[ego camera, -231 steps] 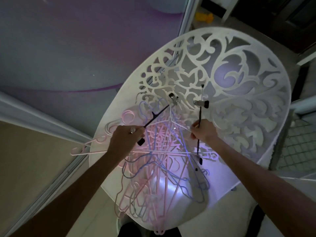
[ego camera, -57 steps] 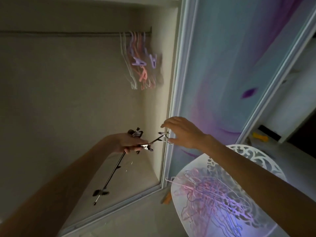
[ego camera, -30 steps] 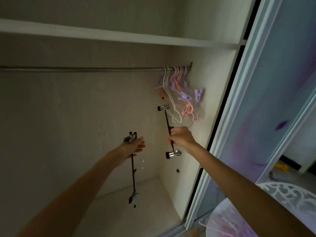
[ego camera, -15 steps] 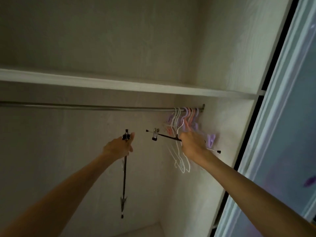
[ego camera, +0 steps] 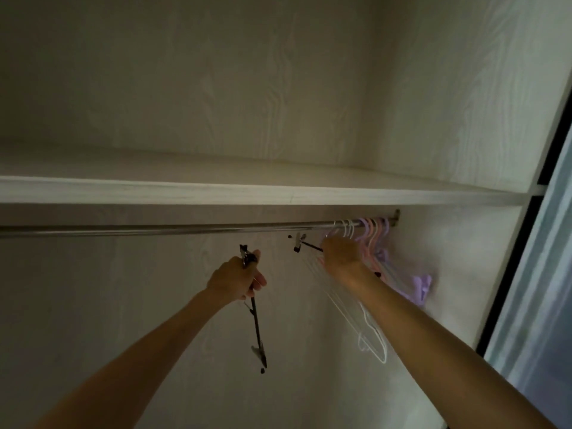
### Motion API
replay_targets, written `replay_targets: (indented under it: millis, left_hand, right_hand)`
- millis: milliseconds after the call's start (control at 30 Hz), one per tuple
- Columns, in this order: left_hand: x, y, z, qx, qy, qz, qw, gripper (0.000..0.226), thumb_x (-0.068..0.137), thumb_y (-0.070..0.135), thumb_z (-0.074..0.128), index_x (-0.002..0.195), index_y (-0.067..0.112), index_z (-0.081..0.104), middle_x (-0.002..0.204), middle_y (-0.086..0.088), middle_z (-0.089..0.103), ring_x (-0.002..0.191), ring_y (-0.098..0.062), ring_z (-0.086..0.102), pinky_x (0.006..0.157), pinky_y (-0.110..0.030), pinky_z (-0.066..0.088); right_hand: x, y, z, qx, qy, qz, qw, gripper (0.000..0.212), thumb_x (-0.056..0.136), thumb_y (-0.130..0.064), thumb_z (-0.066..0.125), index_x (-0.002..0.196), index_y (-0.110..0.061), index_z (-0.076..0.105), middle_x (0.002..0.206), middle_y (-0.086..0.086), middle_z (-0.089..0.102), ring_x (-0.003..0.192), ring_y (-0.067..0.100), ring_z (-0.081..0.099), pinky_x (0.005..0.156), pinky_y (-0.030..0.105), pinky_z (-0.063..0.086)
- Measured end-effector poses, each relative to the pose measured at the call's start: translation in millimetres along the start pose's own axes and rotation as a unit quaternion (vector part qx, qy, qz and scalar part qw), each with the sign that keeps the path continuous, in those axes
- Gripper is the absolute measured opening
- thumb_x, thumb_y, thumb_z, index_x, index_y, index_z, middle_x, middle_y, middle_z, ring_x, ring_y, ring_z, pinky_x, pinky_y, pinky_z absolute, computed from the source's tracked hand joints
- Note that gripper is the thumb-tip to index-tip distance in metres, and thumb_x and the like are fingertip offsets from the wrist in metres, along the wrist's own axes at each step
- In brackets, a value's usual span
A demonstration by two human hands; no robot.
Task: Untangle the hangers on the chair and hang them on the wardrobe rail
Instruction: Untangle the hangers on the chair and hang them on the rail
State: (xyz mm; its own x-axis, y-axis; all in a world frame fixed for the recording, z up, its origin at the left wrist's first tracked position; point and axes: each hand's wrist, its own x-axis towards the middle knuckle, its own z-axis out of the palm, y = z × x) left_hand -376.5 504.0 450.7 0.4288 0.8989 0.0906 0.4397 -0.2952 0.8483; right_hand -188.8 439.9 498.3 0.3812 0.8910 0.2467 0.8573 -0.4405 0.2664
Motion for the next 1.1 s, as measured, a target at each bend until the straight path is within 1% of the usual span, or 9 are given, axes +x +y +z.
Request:
replay_targets:
  millis: [233, 367, 467, 567, 633, 700, 800, 900, 1100]
  left_hand:
    - [14, -14, -9, 0.001, -0.045, 0.036, 0.998, 0.056, 0.098, 0.049, 0.028, 0.076, 0.016, 0.068, 0.069, 0.003, 0.063, 0.054, -0.006, 0.059, 0.052, -0.015, 0.048]
    - [21, -19, -12, -0.044, -0.050, 0.059, 0.996, 0.053, 0.098, 0.044, 0.032, 0.072, 0.015, 0.067, 0.069, 0.001, 0.063, 0.059, -0.011, 0.060, 0.055, -0.015, 0.052]
    - [26, -25, -12, -0.097, -0.038, 0.058, 0.993, 0.051, 0.099, 0.040, 0.035, 0.069, 0.015, 0.067, 0.068, -0.001, 0.063, 0.061, -0.013, 0.060, 0.059, -0.019, 0.053]
    - [32, -35, -9, -0.107, -0.029, 0.053, 0.992, 0.048, 0.098, 0.039, 0.036, 0.070, 0.016, 0.067, 0.070, -0.002, 0.063, 0.061, -0.012, 0.061, 0.055, -0.016, 0.051]
    - [32, -40, -8, -0.101, -0.023, 0.060, 0.993, 0.045, 0.098, 0.038, 0.037, 0.071, 0.018, 0.067, 0.070, -0.001, 0.063, 0.060, -0.010, 0.061, 0.057, -0.016, 0.051]
    - [33, -43, -9, -0.094, -0.021, 0.073, 0.993, 0.043, 0.098, 0.036, 0.038, 0.071, 0.020, 0.067, 0.070, 0.000, 0.064, 0.059, -0.008, 0.062, 0.058, -0.014, 0.051]
    - [36, -48, -8, -0.094, -0.030, 0.074, 0.992, 0.042, 0.098, 0.035, 0.038, 0.072, 0.020, 0.068, 0.072, 0.000, 0.064, 0.065, -0.012, 0.063, 0.061, -0.016, 0.053]
    - [36, -51, -6, -0.110, -0.043, 0.068, 0.991, 0.042, 0.099, 0.033, 0.038, 0.074, 0.017, 0.068, 0.074, -0.003, 0.064, 0.070, -0.017, 0.063, 0.067, -0.020, 0.054]
    - [35, -49, -4, -0.126, -0.051, 0.059, 0.989, 0.043, 0.099, 0.028, 0.039, 0.069, 0.010, 0.064, 0.072, -0.005, 0.062, 0.067, -0.013, 0.063, 0.063, -0.013, 0.055]
  right_hand:
    - [10, -10, 20, -0.015, -0.013, -0.009, 1.000, 0.042, 0.089, -0.003, 0.052, 0.130, -0.007, 0.047, 0.135, 0.014, 0.051, 0.120, 0.028, 0.053, 0.093, 0.037, 0.046]
    - [18, 15, 5, 0.099, 0.073, 0.006, 0.992, 0.025, 0.088, -0.017, 0.050, 0.109, -0.011, 0.061, 0.112, 0.011, 0.065, 0.099, 0.028, 0.063, 0.071, 0.031, 0.047]
    - [27, 42, -6, 0.175, 0.159, 0.009, 0.972, 0.031, 0.091, -0.026, 0.052, 0.118, -0.010, 0.053, 0.109, 0.010, 0.065, 0.102, 0.030, 0.062, 0.070, 0.031, 0.039]
    - [41, 49, -6, 0.266, 0.106, -0.059, 0.956, 0.038, 0.092, -0.027, 0.055, 0.128, -0.017, 0.051, 0.120, 0.008, 0.060, 0.107, 0.026, 0.059, 0.075, 0.026, 0.040]
    - [46, 48, -2, 0.255, 0.097, -0.086, 0.958, 0.039, 0.091, -0.026, 0.057, 0.129, -0.023, 0.054, 0.122, 0.005, 0.060, 0.105, 0.022, 0.060, 0.081, 0.028, 0.046]
    - [49, 50, 2, 0.234, 0.133, -0.089, 0.959, 0.034, 0.090, -0.023, 0.057, 0.125, -0.023, 0.059, 0.118, 0.006, 0.062, 0.105, 0.024, 0.060, 0.082, 0.032, 0.049]
    - [54, 59, 13, 0.201, 0.174, -0.077, 0.961, 0.030, 0.091, -0.020, 0.055, 0.119, -0.019, 0.063, 0.113, 0.009, 0.063, 0.110, 0.027, 0.057, 0.079, 0.033, 0.044]
    - [57, 72, 17, 0.203, 0.178, -0.051, 0.961, 0.030, 0.090, -0.016, 0.056, 0.118, -0.019, 0.065, 0.112, 0.012, 0.063, 0.110, 0.029, 0.057, 0.080, 0.033, 0.046]
    - [62, 83, 22, 0.210, 0.158, -0.039, 0.964, 0.034, 0.090, -0.020, 0.057, 0.124, -0.023, 0.060, 0.112, 0.011, 0.061, 0.109, 0.028, 0.057, 0.080, 0.031, 0.043]
